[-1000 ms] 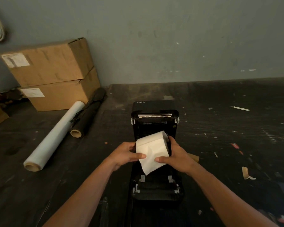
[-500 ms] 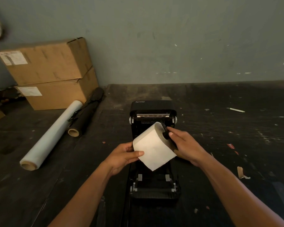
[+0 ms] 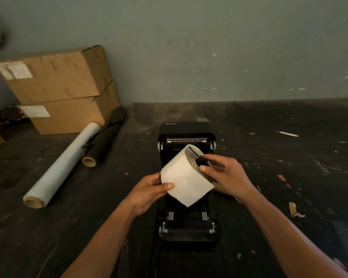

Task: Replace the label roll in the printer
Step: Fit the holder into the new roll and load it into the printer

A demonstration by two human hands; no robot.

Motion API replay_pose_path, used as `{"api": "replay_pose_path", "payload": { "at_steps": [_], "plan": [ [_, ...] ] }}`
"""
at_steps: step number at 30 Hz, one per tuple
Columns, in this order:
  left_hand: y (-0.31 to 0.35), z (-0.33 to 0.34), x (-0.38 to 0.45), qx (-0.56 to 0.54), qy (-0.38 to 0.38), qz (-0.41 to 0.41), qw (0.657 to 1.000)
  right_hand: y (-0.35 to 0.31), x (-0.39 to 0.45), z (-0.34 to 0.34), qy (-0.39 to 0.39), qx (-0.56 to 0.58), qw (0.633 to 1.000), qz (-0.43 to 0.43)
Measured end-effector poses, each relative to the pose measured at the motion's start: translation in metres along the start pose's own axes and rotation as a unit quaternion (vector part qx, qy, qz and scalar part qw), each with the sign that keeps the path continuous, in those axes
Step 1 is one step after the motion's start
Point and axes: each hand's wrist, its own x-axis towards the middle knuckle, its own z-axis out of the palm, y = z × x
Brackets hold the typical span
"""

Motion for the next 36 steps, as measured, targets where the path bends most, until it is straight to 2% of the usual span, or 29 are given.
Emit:
{"api": "replay_pose_path", "payload": {
  "at_steps": [8, 13, 22, 36],
  "plan": [
    [0.002, 0.007, -0.003, 0.001, 0.002, 0.011, 1.000, 0.001, -0.004, 0.003, 0.048, 0.056, 0.997, -0.001],
    [0.002, 0.006, -0.004, 0.000, 0.006, 0.008, 1.000, 0.004, -0.002, 0.004, 0.049, 0.118, 0.992, 0.006],
    [0.010, 0.004, -0.004, 0.041, 0.015, 0.035, 0.998, 0.018, 0.007, 0.014, 0.049, 0.116, 0.992, 0.007],
    [0.015, -0.007, 0.012, 0.082, 0.054, -0.014, 0.995, 0.046, 0.031, 0.024, -0.006, 0.008, 1.000, 0.005]
  ]
}}
